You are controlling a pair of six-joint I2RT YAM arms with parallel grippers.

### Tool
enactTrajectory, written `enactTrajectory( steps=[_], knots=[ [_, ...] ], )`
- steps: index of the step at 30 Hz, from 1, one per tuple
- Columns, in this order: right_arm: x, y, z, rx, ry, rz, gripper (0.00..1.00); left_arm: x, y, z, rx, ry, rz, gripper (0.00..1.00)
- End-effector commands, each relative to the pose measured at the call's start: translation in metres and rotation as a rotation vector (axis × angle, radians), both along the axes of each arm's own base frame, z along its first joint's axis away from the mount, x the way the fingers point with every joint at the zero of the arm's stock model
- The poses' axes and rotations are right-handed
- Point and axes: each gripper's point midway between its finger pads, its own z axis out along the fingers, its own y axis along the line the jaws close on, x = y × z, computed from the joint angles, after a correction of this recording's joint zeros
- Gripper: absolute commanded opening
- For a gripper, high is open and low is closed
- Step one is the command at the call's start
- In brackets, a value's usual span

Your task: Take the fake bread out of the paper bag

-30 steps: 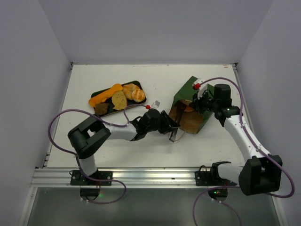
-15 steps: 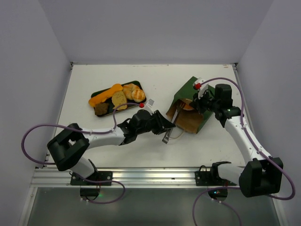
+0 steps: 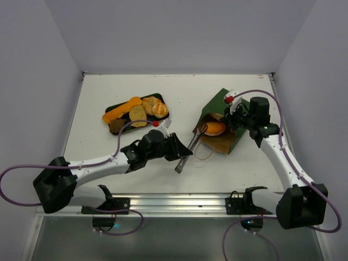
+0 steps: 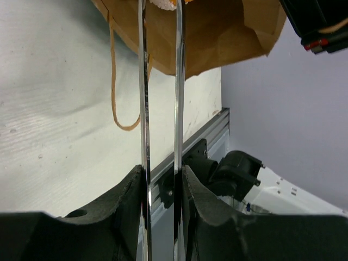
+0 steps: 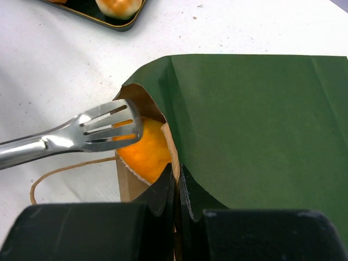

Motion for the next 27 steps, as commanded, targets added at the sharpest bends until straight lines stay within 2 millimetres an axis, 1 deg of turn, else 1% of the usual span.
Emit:
enactTrajectory(
  steps=[1, 2, 3, 4, 5, 6, 7, 8, 10, 11, 13, 14, 16, 17, 19, 20, 24, 26, 27],
  knots=[
    [0.003, -0.003, 0.019, -0.018, -0.076, 0.013, 0.0, -0.017, 0.009, 0.017, 0.016, -0.088, -0.094, 0.0],
    [0.003, -0.004, 0.021, -0.034, -0.091, 0.025, 0.0, -0.02, 0.014, 0.015, 0.036, -0.084, -0.105, 0.0],
    [0.002, -0.006, 0.021, -0.042, -0.095, 0.027, 0.0, -0.026, 0.017, 0.022, 0.033, -0.108, -0.127, 0.0],
    [0.001, -0.006, 0.021, -0.047, -0.094, 0.034, 0.0, -0.028, 0.021, 0.024, 0.038, -0.113, -0.134, 0.0],
    [0.001, -0.008, 0.022, -0.059, -0.105, 0.042, 0.0, -0.034, 0.028, 0.027, 0.049, -0.123, -0.145, 0.0],
    [0.0, -0.009, 0.021, -0.064, -0.101, 0.049, 0.0, -0.039, 0.033, 0.026, 0.06, -0.118, -0.156, 0.0],
    [-0.002, -0.008, 0.021, -0.074, -0.108, 0.07, 0.0, -0.045, 0.04, 0.018, 0.088, -0.098, -0.164, 0.0],
    [-0.001, -0.01, 0.022, -0.079, -0.11, 0.069, 0.0, -0.05, 0.046, 0.026, 0.076, -0.114, -0.171, 0.0],
    [-0.003, -0.011, 0.021, -0.075, -0.108, 0.091, 0.0, -0.059, 0.055, 0.023, 0.091, -0.1, -0.179, 0.0],
    [-0.002, -0.011, 0.023, -0.073, -0.114, 0.097, 0.0, -0.063, 0.06, 0.026, 0.081, -0.111, -0.183, 0.0],
    [-0.003, -0.013, 0.025, -0.063, -0.114, 0.111, 0.0, -0.07, 0.068, 0.024, 0.089, -0.102, -0.19, 0.0],
    [-0.002, -0.015, 0.026, -0.063, -0.116, 0.111, 0.0, -0.073, 0.072, 0.029, 0.078, -0.115, -0.191, 0.0],
    [-0.004, -0.016, 0.027, -0.062, -0.116, 0.127, 0.0, -0.079, 0.08, 0.025, 0.096, -0.104, -0.195, 0.0],
    [-0.005, -0.018, 0.027, -0.059, -0.117, 0.135, 0.0, -0.081, 0.083, 0.029, 0.092, -0.119, -0.202, 0.0],
    [-0.008, -0.017, 0.026, -0.063, -0.115, 0.156, 0.0, -0.086, 0.089, 0.029, 0.105, -0.116, -0.209, 0.0],
    [-0.007, -0.025, 0.028, -0.054, -0.12, 0.146, 0.0, -0.088, 0.092, 0.033, 0.101, -0.133, -0.214, 0.0],
    [-0.015, -0.026, 0.027, -0.057, -0.099, 0.193, 0.0, -0.094, 0.105, 0.044, 0.136, -0.154, -0.225, 0.0],
    [-0.016, -0.028, 0.028, -0.08, -0.106, 0.215, 0.0, -0.094, 0.111, 0.052, 0.146, -0.177, -0.215, 0.0],
    [-0.019, -0.028, 0.025, -0.095, -0.099, 0.234, 0.0, -0.097, 0.116, 0.051, 0.164, -0.168, -0.214, 0.0]
  ],
)
